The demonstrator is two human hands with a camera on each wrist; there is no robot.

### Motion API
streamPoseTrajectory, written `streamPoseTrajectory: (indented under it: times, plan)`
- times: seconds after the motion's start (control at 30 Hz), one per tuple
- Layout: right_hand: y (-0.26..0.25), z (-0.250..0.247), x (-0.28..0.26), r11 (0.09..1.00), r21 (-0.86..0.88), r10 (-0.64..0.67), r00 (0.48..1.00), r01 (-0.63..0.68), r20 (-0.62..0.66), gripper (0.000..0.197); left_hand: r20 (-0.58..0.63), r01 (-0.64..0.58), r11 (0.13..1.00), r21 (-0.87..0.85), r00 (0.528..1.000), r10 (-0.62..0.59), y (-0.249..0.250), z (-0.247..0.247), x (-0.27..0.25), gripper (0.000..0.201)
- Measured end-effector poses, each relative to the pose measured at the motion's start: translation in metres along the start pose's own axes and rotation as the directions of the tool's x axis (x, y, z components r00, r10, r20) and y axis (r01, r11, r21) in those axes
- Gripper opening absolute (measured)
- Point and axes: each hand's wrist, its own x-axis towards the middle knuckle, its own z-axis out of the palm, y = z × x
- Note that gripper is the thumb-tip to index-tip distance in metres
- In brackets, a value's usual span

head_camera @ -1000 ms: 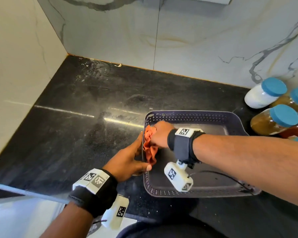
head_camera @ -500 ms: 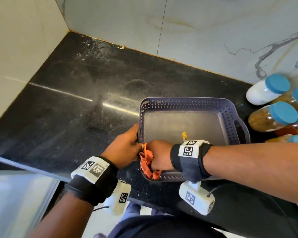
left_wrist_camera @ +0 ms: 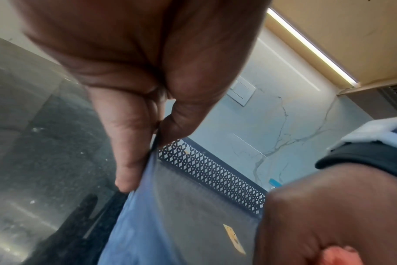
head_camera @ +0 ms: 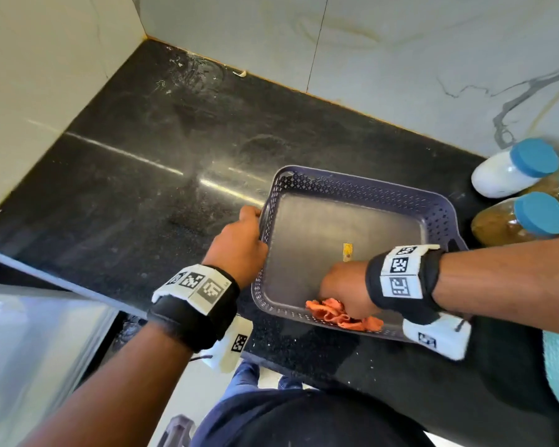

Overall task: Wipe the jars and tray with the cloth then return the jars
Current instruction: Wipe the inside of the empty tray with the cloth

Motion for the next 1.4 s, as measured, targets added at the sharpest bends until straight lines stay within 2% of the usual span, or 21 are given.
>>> streamPoseTrajectory:
  times: [0.07,0.13,0.17,0.2,0.27,0.33,0.4,0.47,0.57,0.63,0.7,0.83,0.97,1.07,1.13,1.2,1.3,1.4]
  plan:
    - [-0.014,-0.007,0.009,0.982,0.189,0.029,0.996,-0.012,-0.088,0.010,-0.005,0.007,1.000,0.029,1.000,-0.007,0.003,0.002,0.001,0.041]
    - [-0.030,-0.018,0.024,0.871,0.489,0.070,0.976,0.042,-0.208,0.013,0.001,0.012,0.999,0.051,1.000,-0.012,0.007,0.003,0.002,0.039]
    - [-0.034,-0.025,0.030,0.827,0.556,0.095,0.955,0.081,-0.280,0.014,0.004,0.013,0.998,0.067,1.000,-0.013,0.008,0.003,0.003,0.037]
    - [-0.037,-0.031,0.033,0.829,0.549,0.105,0.933,0.109,-0.344,0.014,-0.001,0.014,0.996,0.087,1.000,-0.014,0.008,0.003,0.004,0.034]
    - [-0.034,-0.032,0.035,0.867,0.468,0.048,0.909,0.168,-0.415,0.013,-0.018,0.011,0.992,0.126,1.000,-0.009,0.010,0.003,0.005,0.028]
    - [-0.023,-0.024,0.030,0.915,0.348,-0.048,0.910,0.206,-0.411,0.017,-0.017,-0.003,0.989,0.150,1.000,0.006,0.013,0.005,0.007,0.024]
    - [-0.006,-0.006,0.024,0.952,0.250,-0.092,0.945,0.176,-0.315,0.014,-0.009,-0.014,0.985,0.172,1.000,0.016,0.015,0.008,0.010,0.022]
    - [0.011,0.011,0.012,0.972,0.202,-0.086,0.984,0.117,-0.157,0.005,-0.015,-0.020,0.980,0.199,1.000,0.023,0.016,0.008,0.013,0.022]
    - [0.036,0.042,-0.006,0.985,0.158,-0.081,0.996,0.074,0.039,0.023,-0.043,-0.025,0.969,0.247,0.998,0.037,0.015,0.001,0.020,0.029]
    - [0.041,0.059,-0.014,0.988,0.144,-0.057,0.996,0.048,0.064,0.018,-0.064,-0.007,0.972,0.236,0.998,0.023,0.014,-0.004,0.024,0.028]
    - [0.037,0.060,-0.014,0.984,0.173,-0.042,0.999,0.041,0.004,0.011,-0.084,0.020,0.979,0.204,0.996,-0.003,0.014,-0.009,0.027,0.025]
    - [0.008,0.016,0.010,0.969,0.233,-0.049,0.987,0.085,-0.156,0.009,-0.124,0.037,0.982,0.185,0.992,-0.014,0.014,-0.011,0.031,0.022]
    - [-0.011,-0.031,0.042,0.915,0.374,0.026,0.904,0.150,-0.427,0.011,-0.139,0.045,0.975,0.217,0.990,-0.015,0.015,-0.007,0.034,0.020]
    - [-0.015,-0.044,0.045,0.905,0.373,0.007,0.871,0.203,-0.491,0.012,-0.120,0.032,0.964,0.263,0.993,0.000,0.019,-0.008,0.036,0.019]
    - [-0.010,-0.032,0.042,0.945,0.271,-0.046,0.895,0.182,-0.443,0.011,-0.101,0.017,0.952,0.306,0.995,0.015,0.021,-0.009,0.037,0.019]
    - [0.001,-0.009,0.034,0.968,0.202,-0.073,0.943,0.145,-0.326,0.007,-0.087,0.004,0.938,0.347,0.996,0.028,0.022,-0.010,0.039,0.020]
    - [0.018,0.034,0.015,0.964,0.243,-0.065,0.981,0.109,-0.181,0.008,-0.087,0.002,0.938,0.347,0.996,0.030,0.024,-0.013,0.040,0.019]
    - [0.027,0.064,-0.004,0.968,0.243,-0.027,0.992,0.056,-0.122,0.007,-0.099,0.006,0.942,0.335,0.995,0.029,0.027,-0.012,0.042,0.019]
